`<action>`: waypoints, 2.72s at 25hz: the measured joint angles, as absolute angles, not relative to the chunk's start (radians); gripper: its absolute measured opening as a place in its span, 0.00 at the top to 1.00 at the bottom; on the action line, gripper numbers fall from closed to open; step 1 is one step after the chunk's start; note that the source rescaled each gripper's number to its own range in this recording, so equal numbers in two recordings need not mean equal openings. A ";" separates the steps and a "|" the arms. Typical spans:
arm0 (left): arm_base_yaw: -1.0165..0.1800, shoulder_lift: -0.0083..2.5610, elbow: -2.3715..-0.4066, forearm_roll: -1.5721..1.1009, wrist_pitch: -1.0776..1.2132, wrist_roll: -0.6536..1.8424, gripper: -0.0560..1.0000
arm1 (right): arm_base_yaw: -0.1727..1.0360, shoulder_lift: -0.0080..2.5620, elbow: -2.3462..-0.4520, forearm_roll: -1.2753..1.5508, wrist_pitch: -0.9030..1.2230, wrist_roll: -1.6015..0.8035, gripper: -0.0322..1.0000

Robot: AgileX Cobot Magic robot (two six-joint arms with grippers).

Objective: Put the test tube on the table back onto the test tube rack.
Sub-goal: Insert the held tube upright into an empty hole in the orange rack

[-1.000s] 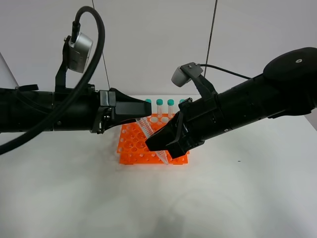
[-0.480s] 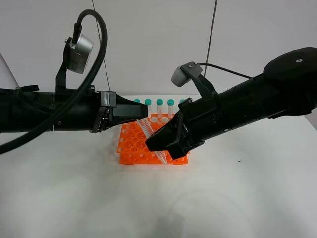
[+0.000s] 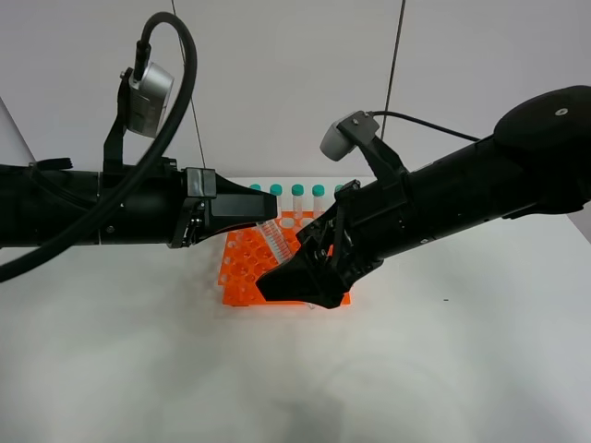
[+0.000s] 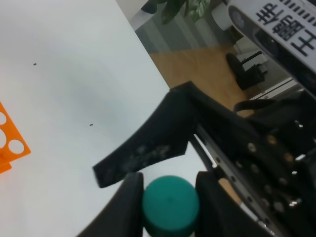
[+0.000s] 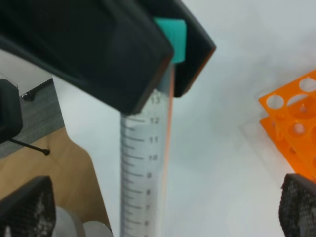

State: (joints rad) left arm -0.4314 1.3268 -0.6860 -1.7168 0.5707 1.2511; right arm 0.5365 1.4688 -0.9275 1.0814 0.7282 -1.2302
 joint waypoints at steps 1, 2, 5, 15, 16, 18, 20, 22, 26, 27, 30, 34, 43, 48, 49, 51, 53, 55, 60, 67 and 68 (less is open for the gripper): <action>-0.431 1.327 -0.686 -1.717 0.571 1.250 0.94 | 0.536 1.450 -0.927 1.073 0.735 -1.220 0.01; -0.431 1.327 -0.686 -1.717 0.571 1.250 0.94 | 0.536 1.426 -0.927 1.059 0.747 -1.201 0.01; -0.431 1.327 -0.686 -1.717 0.571 1.249 0.94 | 0.536 1.340 -0.927 0.993 0.780 -1.107 0.01; -0.431 1.327 -0.686 -1.717 0.571 1.249 0.94 | 0.536 1.220 -1.134 0.398 0.956 -0.454 0.00; -0.431 1.327 -0.686 -1.717 0.571 1.249 0.94 | 0.536 1.226 -1.149 0.304 0.965 -0.363 0.00; -0.431 1.327 -0.686 -1.717 0.571 1.249 0.94 | 0.536 1.243 -1.159 0.146 0.970 -0.213 0.00; -0.431 1.327 -0.686 -1.717 0.570 1.249 0.94 | 0.528 1.276 -1.159 0.021 0.982 -0.124 0.00; -0.431 1.327 -0.686 -1.717 0.565 1.249 0.94 | 0.496 1.315 -1.159 -0.029 0.986 -0.075 0.00; -0.431 1.327 -0.686 -1.717 0.558 1.249 0.94 | 0.401 1.401 -1.159 -0.047 0.985 -0.046 0.00; -0.431 1.327 -0.686 -1.717 0.556 1.249 0.94 | 0.376 1.419 -1.159 -0.048 0.982 -0.045 0.00; -0.431 1.327 -0.686 -1.717 0.556 1.249 0.94 | 0.273 1.460 -1.159 -0.048 0.959 -0.044 0.00; -0.431 1.327 -0.686 -1.717 0.556 1.249 0.94 | 0.117 1.488 -1.159 -0.050 0.959 -0.046 0.00; -0.431 1.327 -0.686 -1.717 0.540 1.249 0.94 | 0.025 1.489 -1.160 0.075 1.071 -0.118 0.00; -0.431 1.327 -0.686 -1.717 0.538 1.249 0.94 | 0.025 1.489 -1.160 0.104 1.109 -0.139 0.00; -0.431 1.327 -0.686 -1.717 0.538 1.249 0.94 | 0.025 1.489 -1.160 0.106 1.120 -0.140 0.00; -0.431 1.327 -0.686 -1.717 0.538 1.249 0.94 | 0.025 1.489 -1.161 0.107 1.146 -0.142 0.00; -0.431 1.327 -0.686 -1.717 0.537 1.249 0.94 | 0.025 1.489 -1.163 0.107 1.189 -0.144 0.00; -0.431 1.327 -0.686 -1.717 0.537 1.249 0.94 | 0.025 1.486 -1.161 0.107 1.207 -0.144 0.00; -0.431 1.327 -0.686 -1.717 0.537 1.249 0.94 | 0.025 1.397 -1.067 0.119 1.212 -0.144 0.00; -0.431 1.327 -0.686 -1.717 0.533 1.249 0.94 | 0.025 1.087 -0.792 0.119 1.214 -0.152 0.00; -0.431 1.327 -0.686 -1.717 0.533 1.249 0.94 | 0.025 1.037 -0.757 0.119 1.207 -0.158 0.00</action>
